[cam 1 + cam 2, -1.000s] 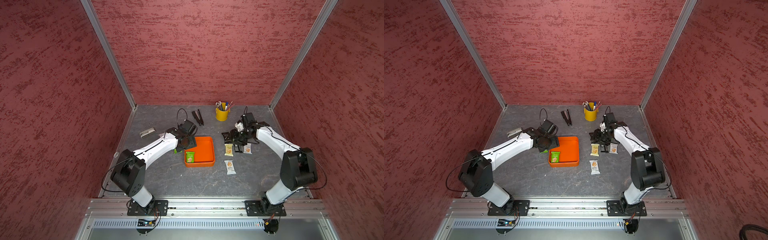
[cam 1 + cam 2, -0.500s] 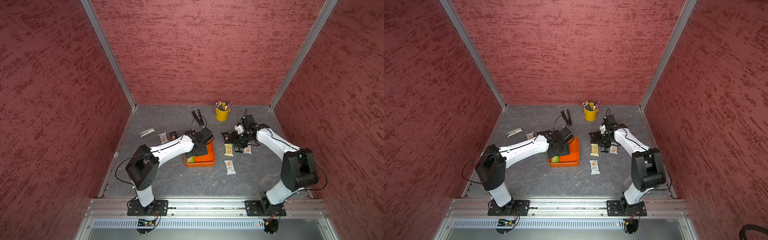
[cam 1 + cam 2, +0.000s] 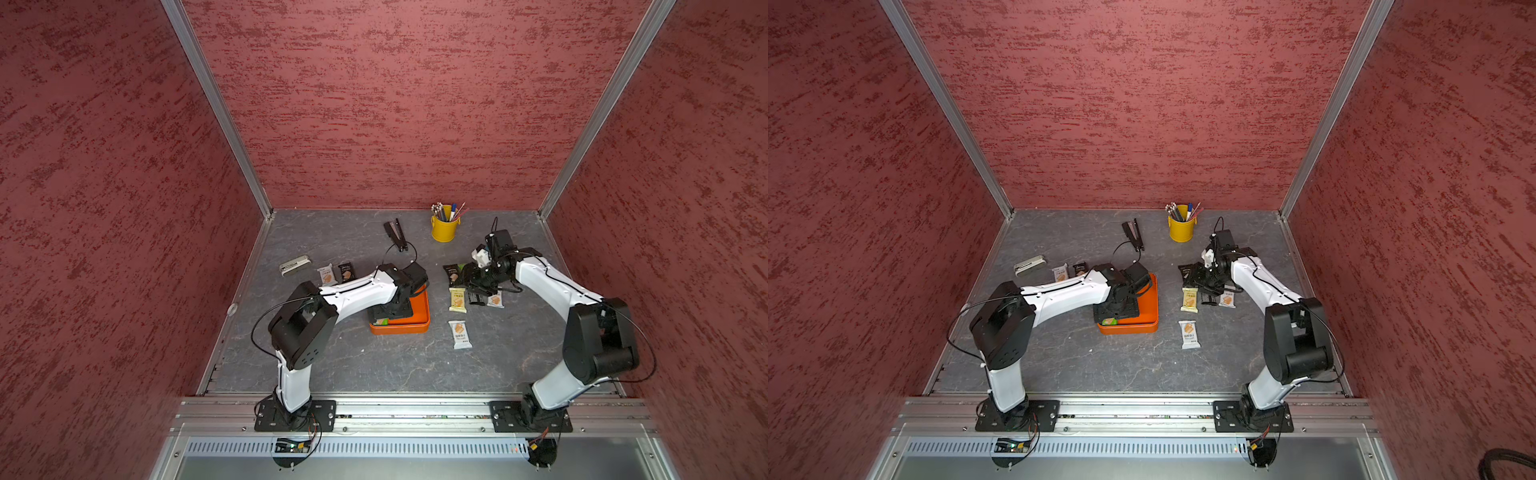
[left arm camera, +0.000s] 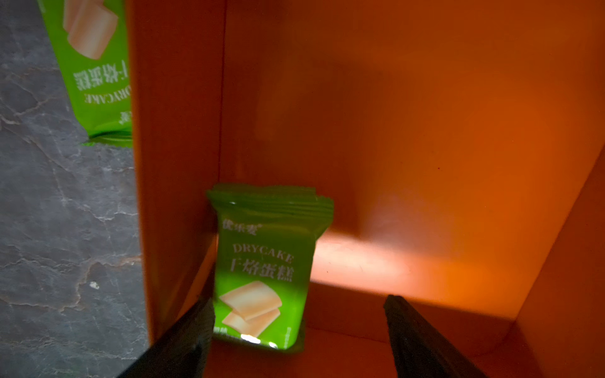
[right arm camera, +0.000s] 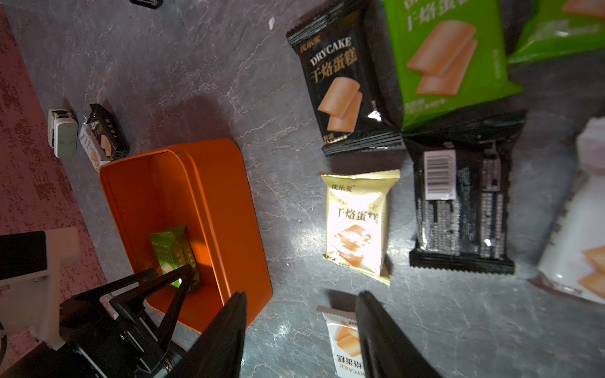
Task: Take the cookies out of the storage box
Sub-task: Pick up the cookie from the storage box.
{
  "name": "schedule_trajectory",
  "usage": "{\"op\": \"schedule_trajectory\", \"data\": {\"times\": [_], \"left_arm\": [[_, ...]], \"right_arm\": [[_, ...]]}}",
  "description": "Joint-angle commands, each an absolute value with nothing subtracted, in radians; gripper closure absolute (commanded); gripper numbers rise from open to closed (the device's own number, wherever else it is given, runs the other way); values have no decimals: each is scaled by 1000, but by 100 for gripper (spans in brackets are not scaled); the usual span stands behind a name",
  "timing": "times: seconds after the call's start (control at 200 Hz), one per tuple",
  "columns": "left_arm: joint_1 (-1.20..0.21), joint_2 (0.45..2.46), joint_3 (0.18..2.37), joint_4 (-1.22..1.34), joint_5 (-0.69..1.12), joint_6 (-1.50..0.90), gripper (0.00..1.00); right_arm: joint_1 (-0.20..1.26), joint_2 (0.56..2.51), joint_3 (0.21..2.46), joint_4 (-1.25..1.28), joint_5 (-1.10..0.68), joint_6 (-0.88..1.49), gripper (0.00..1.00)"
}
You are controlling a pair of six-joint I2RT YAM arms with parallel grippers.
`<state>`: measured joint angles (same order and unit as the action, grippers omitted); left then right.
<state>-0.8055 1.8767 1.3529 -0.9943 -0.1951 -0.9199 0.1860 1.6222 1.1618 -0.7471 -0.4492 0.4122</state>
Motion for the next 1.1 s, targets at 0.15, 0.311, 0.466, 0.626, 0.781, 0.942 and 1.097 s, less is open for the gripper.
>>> {"op": "schedule_trajectory", "data": {"times": [0.15, 0.311, 0.466, 0.626, 0.781, 0.942, 1.097], "left_arm": [[-784, 1911, 1355, -917, -141, -860, 14], [-786, 1929, 1368, -899, -117, -856, 13], [-792, 1932, 1391, -894, -105, -857, 13], [-793, 1929, 1409, -904, -105, -867, 13], [-785, 1916, 1428, -962, -139, -858, 12], [-767, 1895, 1434, -984, -145, -791, 11], [-753, 1883, 1428, -978, -123, -697, 12]], "right_arm": [[174, 1599, 1155, -754, -438, 397, 42], [168, 1596, 1159, -761, -431, 393, 42], [166, 1597, 1160, -765, -427, 387, 42], [164, 1597, 1158, -762, -433, 389, 42], [161, 1593, 1151, -764, -429, 386, 42], [161, 1591, 1141, -759, -435, 392, 42], [162, 1586, 1126, -750, -430, 402, 42]]}}
